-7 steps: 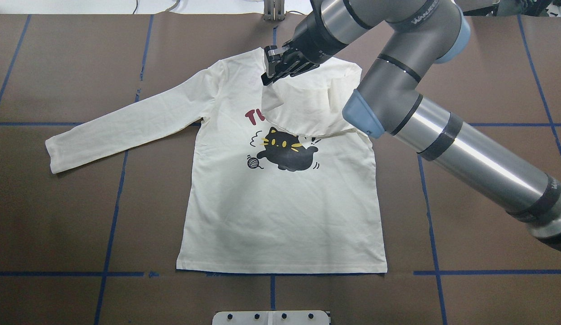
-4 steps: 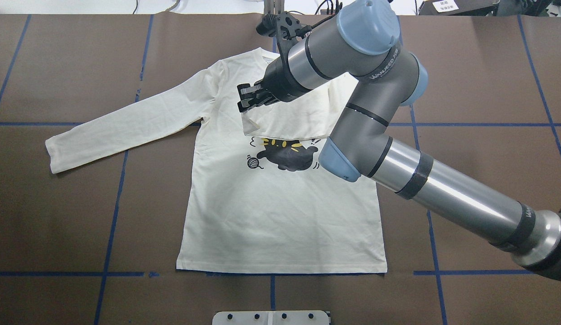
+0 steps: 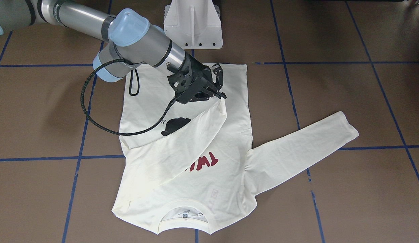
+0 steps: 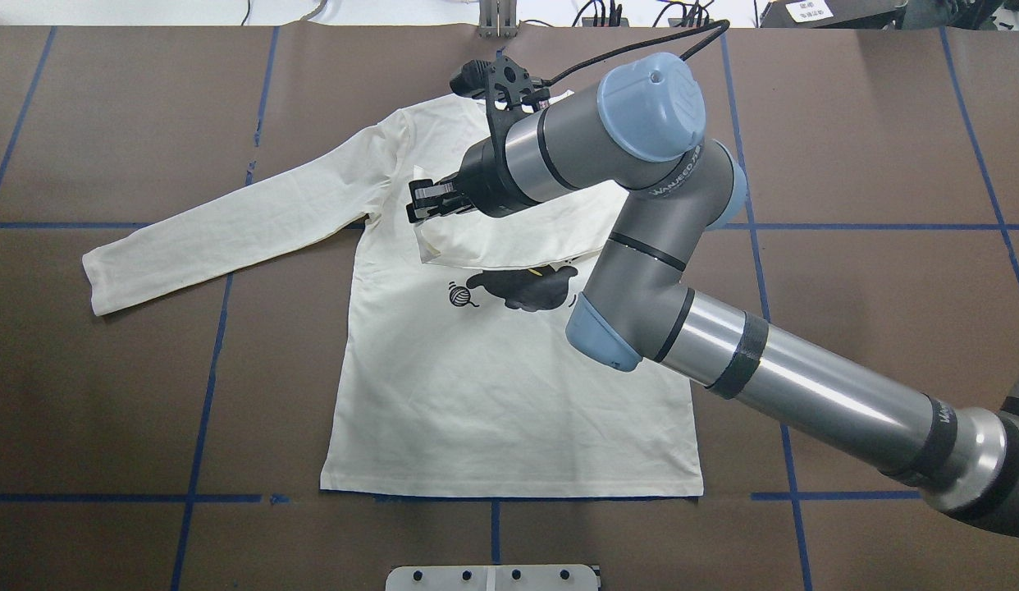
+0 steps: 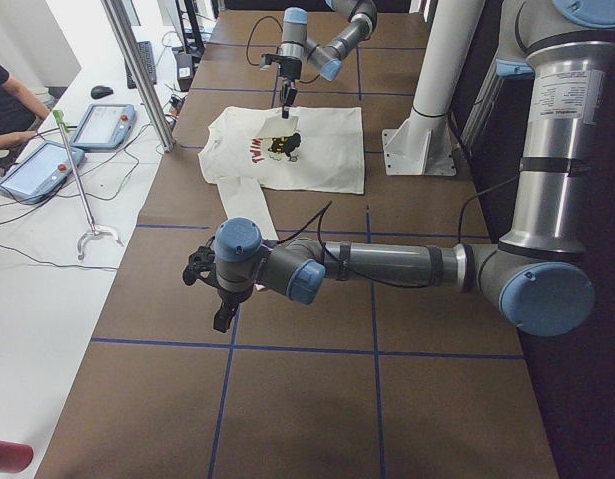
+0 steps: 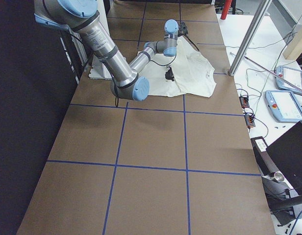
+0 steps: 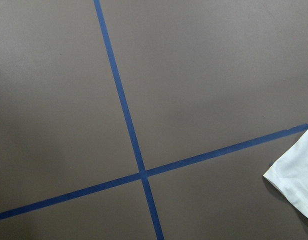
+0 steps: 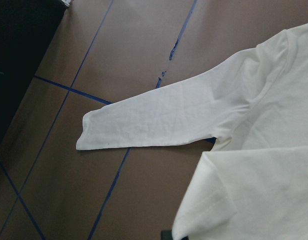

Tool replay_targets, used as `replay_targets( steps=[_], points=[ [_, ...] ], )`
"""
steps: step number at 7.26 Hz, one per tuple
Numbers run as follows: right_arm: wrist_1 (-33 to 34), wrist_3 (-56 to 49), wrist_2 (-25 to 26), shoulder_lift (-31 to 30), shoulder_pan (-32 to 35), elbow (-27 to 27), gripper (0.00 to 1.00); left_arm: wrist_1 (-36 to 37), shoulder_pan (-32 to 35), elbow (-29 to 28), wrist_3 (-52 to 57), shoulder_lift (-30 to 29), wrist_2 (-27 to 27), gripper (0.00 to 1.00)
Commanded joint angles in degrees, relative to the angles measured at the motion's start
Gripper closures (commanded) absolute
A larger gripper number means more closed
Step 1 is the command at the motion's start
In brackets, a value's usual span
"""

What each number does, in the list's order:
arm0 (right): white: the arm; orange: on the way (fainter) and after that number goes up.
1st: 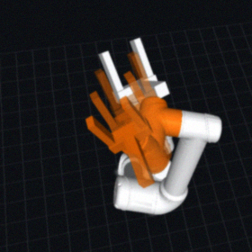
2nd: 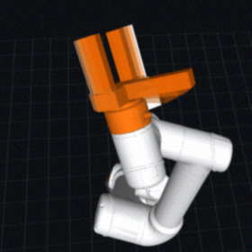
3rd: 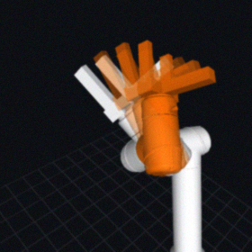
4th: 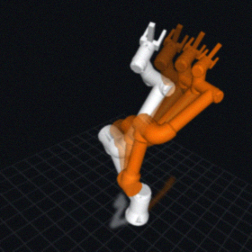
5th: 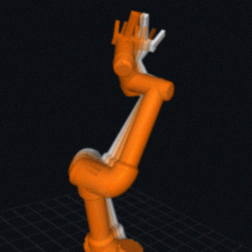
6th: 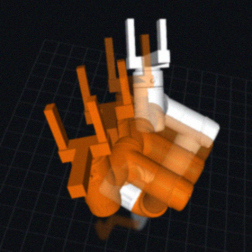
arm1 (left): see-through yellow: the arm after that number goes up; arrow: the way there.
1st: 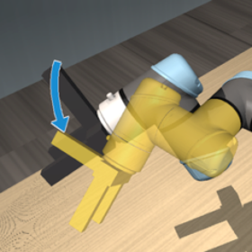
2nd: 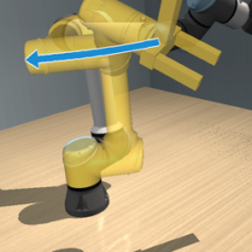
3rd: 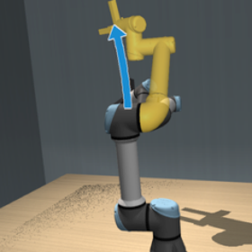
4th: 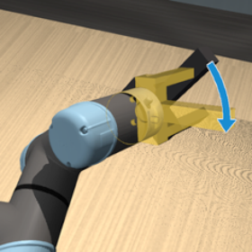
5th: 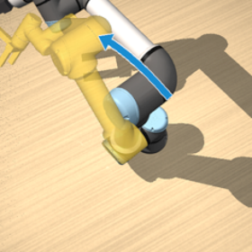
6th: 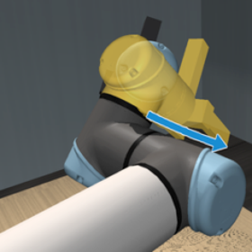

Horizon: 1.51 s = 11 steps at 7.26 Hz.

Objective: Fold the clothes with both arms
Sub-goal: 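Carry the sleeve across the shirt front toward the opposite side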

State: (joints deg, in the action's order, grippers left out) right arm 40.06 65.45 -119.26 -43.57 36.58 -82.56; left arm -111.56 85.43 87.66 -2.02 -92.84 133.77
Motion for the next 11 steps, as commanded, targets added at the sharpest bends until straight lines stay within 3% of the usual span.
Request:
replay_targets(
  steps=[1,3,4,5,6,9,10,11],
  points=[
    [-2.5,0.3,2.4,-0.5,-1.7,0.1,1.0,-0.3,0.0,-0.1,0.0,-0.1,0.0,0.0],
    [-2.5,0.1,10.0,0.5,-7.5,3.7,1.0,-0.3,0.0,-0.2,0.0,-0.4,-0.1,0.0],
    [-2.4,0.2,14.3,2.0,-10.8,5.1,0.69,-0.3,0.0,-0.3,-0.1,-0.7,-0.1,0.0],
    [-2.4,0.2,18.9,2.3,-13.1,5.7,0.01,-0.3,0.0,-0.3,-0.1,-0.8,-0.1,0.0],
    [-2.3,0.3,21.4,2.6,-13.9,6.4,0.0,-0.3,0.0,-0.2,-0.1,-0.8,0.0,0.0],
    [1.5,3.9,20.8,2.9,-11.8,7.2,0.0,-0.5,-1.5,-0.8,-1.0,-1.3,-0.1,0.0],
    [8.0,4.0,16.9,2.9,-9.2,6.5,0.0,-2.5,-5.9,-0.4,-8.9,-1.6,-0.4,0.0],
    [16.5,3.7,10.0,2.7,-4.6,4.3,0.0,-9.0,-9.5,-0.3,-21.2,-1.4,-1.2,0.0]
  ],
)
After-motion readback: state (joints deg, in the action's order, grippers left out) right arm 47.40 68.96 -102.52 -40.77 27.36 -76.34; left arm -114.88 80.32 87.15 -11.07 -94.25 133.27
